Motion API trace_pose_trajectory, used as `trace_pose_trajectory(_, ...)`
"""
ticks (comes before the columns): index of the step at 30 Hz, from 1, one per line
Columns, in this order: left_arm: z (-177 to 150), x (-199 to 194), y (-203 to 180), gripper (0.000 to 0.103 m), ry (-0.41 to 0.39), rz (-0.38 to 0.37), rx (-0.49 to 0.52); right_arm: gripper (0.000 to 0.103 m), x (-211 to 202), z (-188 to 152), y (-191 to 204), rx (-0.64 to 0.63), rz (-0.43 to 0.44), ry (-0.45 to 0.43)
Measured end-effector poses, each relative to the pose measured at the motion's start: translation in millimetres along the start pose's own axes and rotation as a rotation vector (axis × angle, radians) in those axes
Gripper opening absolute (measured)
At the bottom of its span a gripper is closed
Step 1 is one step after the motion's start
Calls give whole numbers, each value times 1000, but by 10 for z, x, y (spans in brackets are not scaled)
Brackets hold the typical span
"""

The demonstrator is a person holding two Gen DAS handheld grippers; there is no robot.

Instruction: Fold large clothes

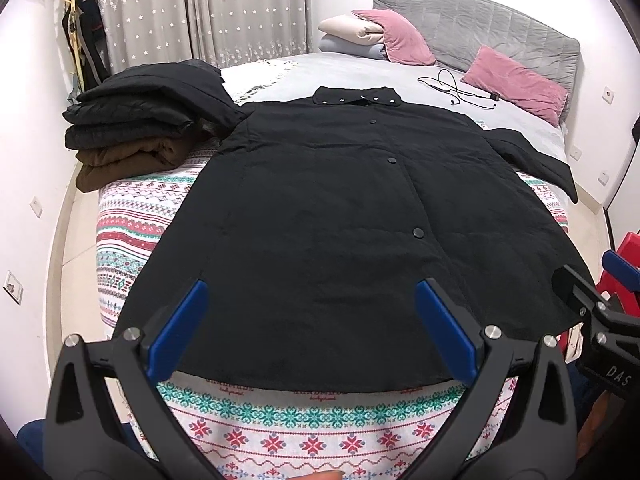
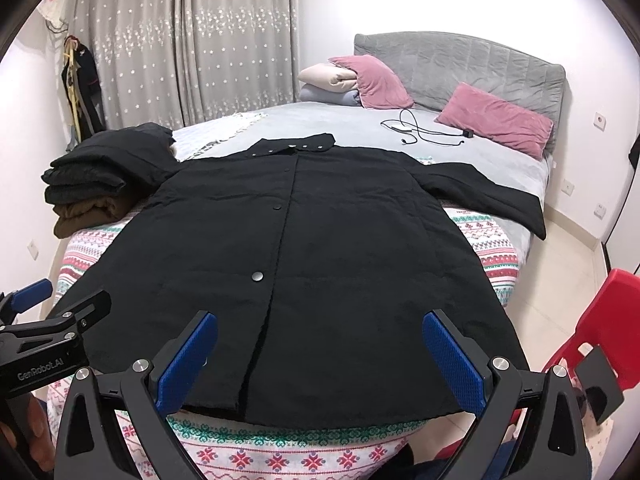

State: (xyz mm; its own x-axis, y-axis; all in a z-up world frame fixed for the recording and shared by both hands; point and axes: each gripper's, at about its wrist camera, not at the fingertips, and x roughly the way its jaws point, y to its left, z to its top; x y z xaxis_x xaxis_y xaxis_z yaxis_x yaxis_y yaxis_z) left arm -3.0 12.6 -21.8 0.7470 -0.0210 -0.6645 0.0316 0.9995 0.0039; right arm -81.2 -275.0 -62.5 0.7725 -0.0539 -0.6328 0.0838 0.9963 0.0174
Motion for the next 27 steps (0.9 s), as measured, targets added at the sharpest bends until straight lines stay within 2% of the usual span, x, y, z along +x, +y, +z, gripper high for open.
trace_pose_trajectory(7, -27, -4, -14, 103, 17, -33, -15, 103, -27, -21, -24, -2, -26, -6)
trace_pose_trajectory(10, -38, -12, -28, 103, 1, -52, -22, 103, -17, -16, -46, 12, -27, -4)
trace_pose_trajectory(16, -47, -9, -36, 103, 2, -59, -15, 103, -19, -24, -75, 26, -31, 1)
trace_pose_trajectory(20, -46, 3, -15, 103, 33, -53, -12, 103, -19, -22, -67, 27, -32, 0)
trace_pose_trajectory(27, -23, -8, 16, 103, 23, -48, -19, 103, -34, -5, -58, 30, -35, -10)
